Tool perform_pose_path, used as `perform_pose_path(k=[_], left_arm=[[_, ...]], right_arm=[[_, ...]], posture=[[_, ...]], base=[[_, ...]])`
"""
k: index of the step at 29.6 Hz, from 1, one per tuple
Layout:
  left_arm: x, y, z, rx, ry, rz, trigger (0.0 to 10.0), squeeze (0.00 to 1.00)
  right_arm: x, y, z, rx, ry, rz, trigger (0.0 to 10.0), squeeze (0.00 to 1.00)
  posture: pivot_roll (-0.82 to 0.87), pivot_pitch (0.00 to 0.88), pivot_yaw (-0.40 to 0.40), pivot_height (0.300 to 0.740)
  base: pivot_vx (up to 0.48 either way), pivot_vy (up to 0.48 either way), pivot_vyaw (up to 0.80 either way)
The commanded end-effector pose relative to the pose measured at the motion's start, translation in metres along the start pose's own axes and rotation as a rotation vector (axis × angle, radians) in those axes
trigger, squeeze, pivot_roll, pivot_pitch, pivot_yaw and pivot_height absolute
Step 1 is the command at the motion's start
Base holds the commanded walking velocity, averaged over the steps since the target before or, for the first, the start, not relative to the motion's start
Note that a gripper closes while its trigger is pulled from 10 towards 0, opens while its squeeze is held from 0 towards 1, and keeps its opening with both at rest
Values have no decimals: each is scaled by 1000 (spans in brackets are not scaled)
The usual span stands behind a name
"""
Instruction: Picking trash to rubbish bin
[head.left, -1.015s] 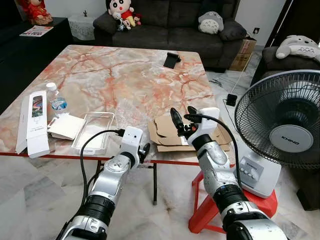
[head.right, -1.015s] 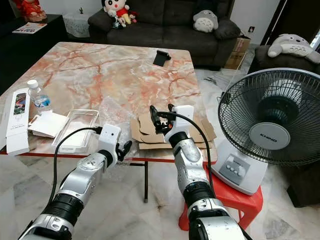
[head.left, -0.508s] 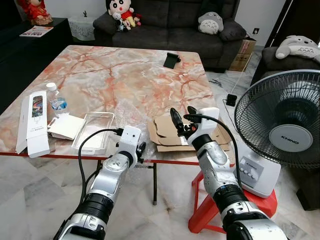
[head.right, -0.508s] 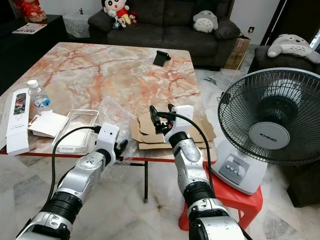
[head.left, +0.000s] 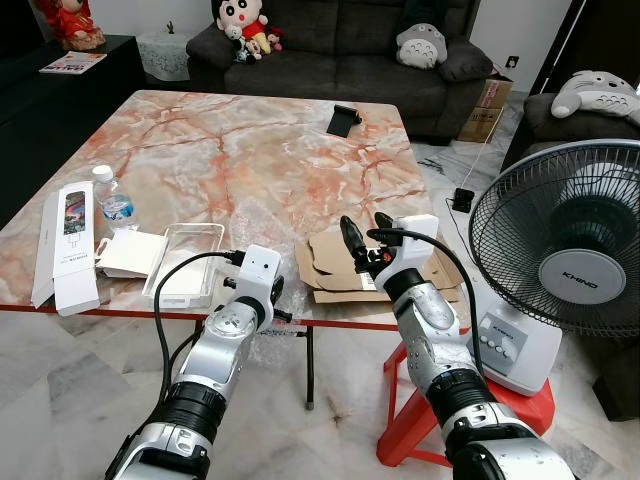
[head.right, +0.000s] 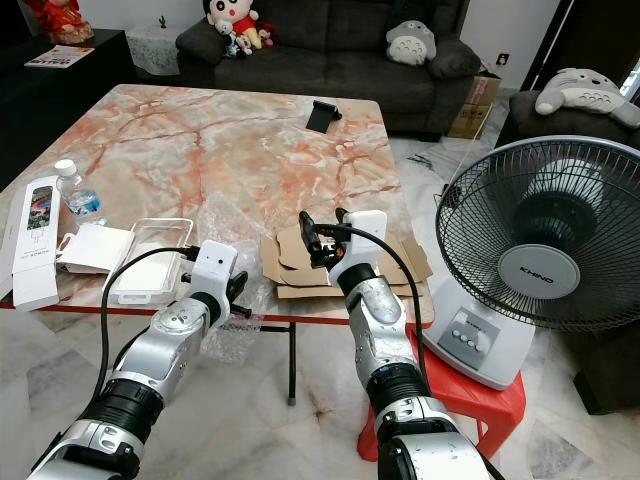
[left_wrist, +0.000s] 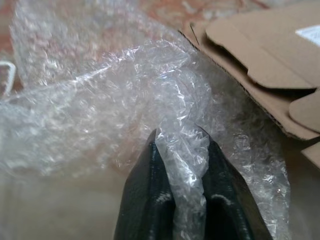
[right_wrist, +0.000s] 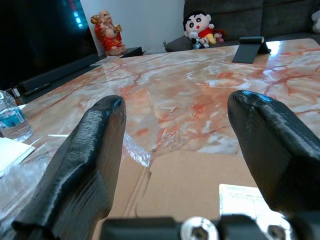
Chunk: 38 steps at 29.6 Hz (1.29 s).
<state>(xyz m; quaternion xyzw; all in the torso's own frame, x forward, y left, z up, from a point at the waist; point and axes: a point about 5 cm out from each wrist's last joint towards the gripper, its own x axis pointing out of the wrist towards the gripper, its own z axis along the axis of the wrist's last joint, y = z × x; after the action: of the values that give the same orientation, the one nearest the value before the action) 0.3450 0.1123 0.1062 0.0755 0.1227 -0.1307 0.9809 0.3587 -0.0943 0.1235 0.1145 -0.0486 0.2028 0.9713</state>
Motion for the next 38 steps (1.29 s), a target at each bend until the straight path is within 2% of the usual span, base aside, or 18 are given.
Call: perform_pose_path(k=[1,10,14,16,17,18,22,25,26,29,31,33,36,37,38], left_arm=[[2,1,15,22,-40,8,0,0],[1,2,27,21,-80,12,0,0],[-1,6,51,51,-152,36,0,0],[-1,9,61,110,-181,76,0,0],[-3,16,76,202,-234,146,5961,0],[-5,20,86,238,-269,183,10000,0],[-18,31,129,341,-418,296,10000,0],[-20,32,135,358,-440,309,10000,0],[-26,33,150,393,-500,341,10000,0],[-30,33,158,403,-532,360,10000,0],[-36,23,172,330,-655,295,10000,0],[-35,15,168,296,-691,252,10000,0],[-32,11,156,252,-678,223,10000,0],[-30,8,145,208,-677,208,10000,0],[-30,8,145,208,-677,208,10000,0]], right_arm=[[2,0,1,-4,5,6,10000,0],[2,0,2,-5,4,7,10000,0],[2,0,2,-5,3,8,10000,0],[2,-1,2,-5,3,7,10000,0],[2,0,2,-4,3,8,10000,0],[2,0,2,-4,3,8,10000,0],[3,0,2,-4,4,10,10000,0],[3,0,2,-4,4,11,10000,0],[3,0,2,-4,5,11,10000,0],[3,0,2,-3,5,11,10000,0],[3,0,2,-3,5,8,10000,0],[3,0,2,-3,2,0,10000,0],[3,-1,3,1,-10,-12,10000,0],[2,-2,5,3,-26,-24,10000,0],[2,-2,5,3,-26,-24,10000,0]], posture=[[-88,0,-88,740],[-88,0,-88,740],[-88,0,-88,740],[-88,0,-87,740],[-87,0,-87,740],[-87,0,-87,740],[-87,0,-87,740],[-87,0,-87,740],[-85,0,-87,740],[-85,0,-87,740],[-79,0,-86,740],[-85,0,-84,740],[-86,0,-82,740],[-88,0,-80,740],[-88,0,-80,740]], base=[[0,0,0],[0,0,0],[0,0,0],[0,0,0],[0,0,0],[0,0,0],[0,0,0],[0,0,0],[0,0,0],[0,0,0],[0,0,0],[0,0,0],[0,0,0],[0,0,0],[0,0,0]])
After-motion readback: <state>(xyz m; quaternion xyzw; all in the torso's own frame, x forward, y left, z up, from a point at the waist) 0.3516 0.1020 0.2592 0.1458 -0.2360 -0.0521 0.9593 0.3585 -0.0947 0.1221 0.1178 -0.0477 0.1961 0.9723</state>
